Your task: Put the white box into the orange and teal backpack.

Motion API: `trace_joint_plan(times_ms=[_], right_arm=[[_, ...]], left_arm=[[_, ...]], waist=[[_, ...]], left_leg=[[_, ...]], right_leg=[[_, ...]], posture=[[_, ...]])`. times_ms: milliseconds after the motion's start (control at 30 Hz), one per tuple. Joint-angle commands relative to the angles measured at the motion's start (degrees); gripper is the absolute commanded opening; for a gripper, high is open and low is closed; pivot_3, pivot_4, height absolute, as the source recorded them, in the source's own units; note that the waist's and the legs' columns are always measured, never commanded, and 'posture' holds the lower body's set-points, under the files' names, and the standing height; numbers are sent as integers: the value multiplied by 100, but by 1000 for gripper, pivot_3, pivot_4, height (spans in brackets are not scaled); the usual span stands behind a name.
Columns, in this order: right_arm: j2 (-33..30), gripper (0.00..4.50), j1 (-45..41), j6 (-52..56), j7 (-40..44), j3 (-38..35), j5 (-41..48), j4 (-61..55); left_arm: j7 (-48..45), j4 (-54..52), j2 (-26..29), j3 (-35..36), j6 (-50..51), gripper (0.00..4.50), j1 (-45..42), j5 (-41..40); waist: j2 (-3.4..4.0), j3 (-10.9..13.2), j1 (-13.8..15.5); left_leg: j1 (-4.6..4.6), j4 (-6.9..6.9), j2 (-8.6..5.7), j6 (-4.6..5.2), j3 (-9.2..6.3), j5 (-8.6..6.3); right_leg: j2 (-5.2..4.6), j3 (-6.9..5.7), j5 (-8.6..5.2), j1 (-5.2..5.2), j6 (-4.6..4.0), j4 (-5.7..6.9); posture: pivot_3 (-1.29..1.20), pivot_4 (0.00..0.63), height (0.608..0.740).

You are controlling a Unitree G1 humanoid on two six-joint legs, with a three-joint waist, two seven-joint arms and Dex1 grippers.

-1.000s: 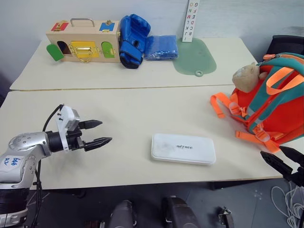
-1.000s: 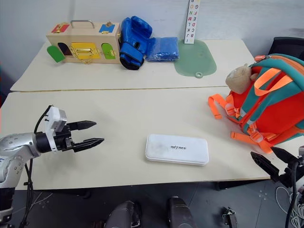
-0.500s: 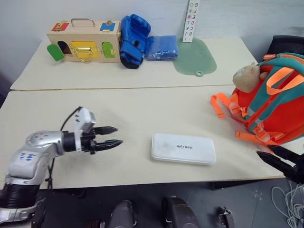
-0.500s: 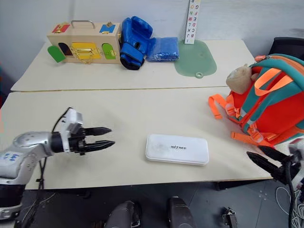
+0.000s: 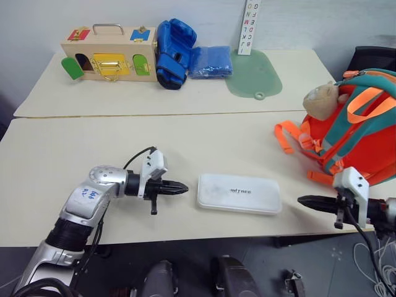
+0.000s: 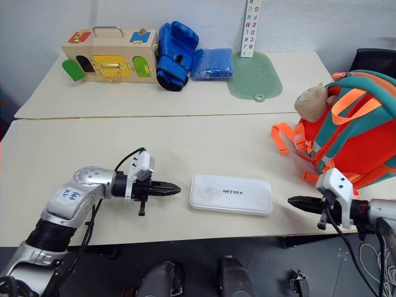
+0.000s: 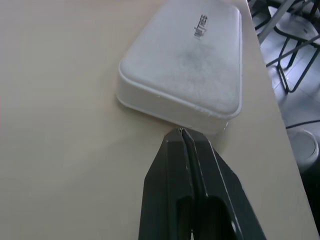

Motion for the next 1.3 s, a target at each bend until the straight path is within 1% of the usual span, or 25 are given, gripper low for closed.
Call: trace_joint_plan(times_ms=[33, 133, 233, 400, 567, 667, 767, 867, 900, 967, 1067, 1100, 1167, 1300], right_arm=[[69, 0, -369, -278, 4, 422, -358, 205], [188, 0, -655, -391, 68, 752, -509, 363], [395, 0, -881, -396, 50, 955, -522, 348], [694, 0, -1443, -508, -178, 1119, -791, 662], [561, 0, -1440, -655, 37, 1017, -871, 753], [450, 0, -1374, -712, 168, 952, -877, 773], [370, 0, -1317, -817, 270, 982, -934, 761], [330, 0, -1311, -970, 351, 1056, -1019, 753], [336, 0, -1325, -1035, 359, 1076, -1068, 765], [353, 0, -1374, -1164, 362, 1130, -1172, 803], [374, 0, -1396, -1235, 391, 1187, -1238, 824], [381, 0, -1399, -1262, 397, 1206, -1259, 823], [404, 0, -1431, -1255, 394, 1229, -1272, 795], [471, 0, -1509, -1234, 374, 1282, -1293, 733]], left_arm=[[34, 68, -178, -213, -231, 21, -112, 257], [154, 32, -448, -325, -237, 21, -139, 354], [218, -288, -600, -383, -70, 21, -39, 321], [371, -562, -594, -319, 137, 21, 177, 319], [539, -508, -356, 170, 520, 21, 445, 167], [582, -463, -181, 564, 1130, 598, 533, -137], [748, -468, -189, 916, 2056, 1565, 444, -610], [992, -343, -319, 1378, 3592, 2471, 122, -1308], [1076, -298, -275, 1319, 3975, 2799, 37, -1336], [1345, -78, -414, 1425, 4660, 3411, -213, -1424], [1815, 390, -951, 1933, 5517, 4362, -642, -1548], [1917, 478, -1101, 2015, 5753, 4466, -724, -1571], [2100, 538, -1309, 2011, 6047, 4466, -787, -1573], [2549, 744, -1721, 1889, 6134, 4466, -878, -1472]], waist=[[0, 0, 4], [0, 0, 8], [0, 0, 9], [0, 0, -15], [0, 0, -3], [0, 0, -3], [0, 0, -2], [0, 0, 2], [0, 0, 2], [0, 0, 1], [1, 0, 12], [0, 0, 17], [1, 0, 10], [9, -5, 28]], left_leg=[[0, 1, 1, 0, 0, 0], [-1, 0, 3, -5, -1, 5], [-2, 3, 3, -3, -1, 7], [2, 10, 3, -3, 0, 10], [2, 1, 4, -7, -4, 13], [0, 1, 5, -7, -3, 13], [1, 4, 3, -5, -3, 14], [0, 6, 3, -5, -4, 14], [0, 6, 3, -5, -5, 14], [1, 6, 2, -6, -7, 14], [3, 11, 1, -7, -7, 15], [6, 15, -1, -6, -10, 16], [8, 19, -1, -6, -14, 16], [17, 17, -2, -7, -16, 16]], right_leg=[[0, 0, 0, 0, 0, 1], [2, -1, 0, -1, 0, 3], [1, -1, 0, -2, 0, 4], [-1, 1, 0, 1, 0, 14], [0, -2, -1, -2, -1, 13], [0, -3, -1, -4, -1, 14], [-4, -3, -1, -3, -1, 16], [-4, -5, -1, -3, -1, 19], [-3, -6, 0, -3, -1, 20], [-3, -6, -1, -3, -1, 20], [-2, -8, 0, 2, 0, 21], [-3, -12, 0, 8, 0, 23], [-3, -14, 0, 15, 1, 22], [-6, -15, 0, 26, 1, 21]], posture=[[0, 150, 740], [0, 150, 740], [0, 150, 740], [0, 150, 740], [0, 150, 740], [0, 150, 740], [0, 150, 740], [0, 150, 740], [0, 150, 740], [0, 150, 740], [0, 150, 740], [0, 150, 740], [0, 150, 740], [0, 150, 740]])
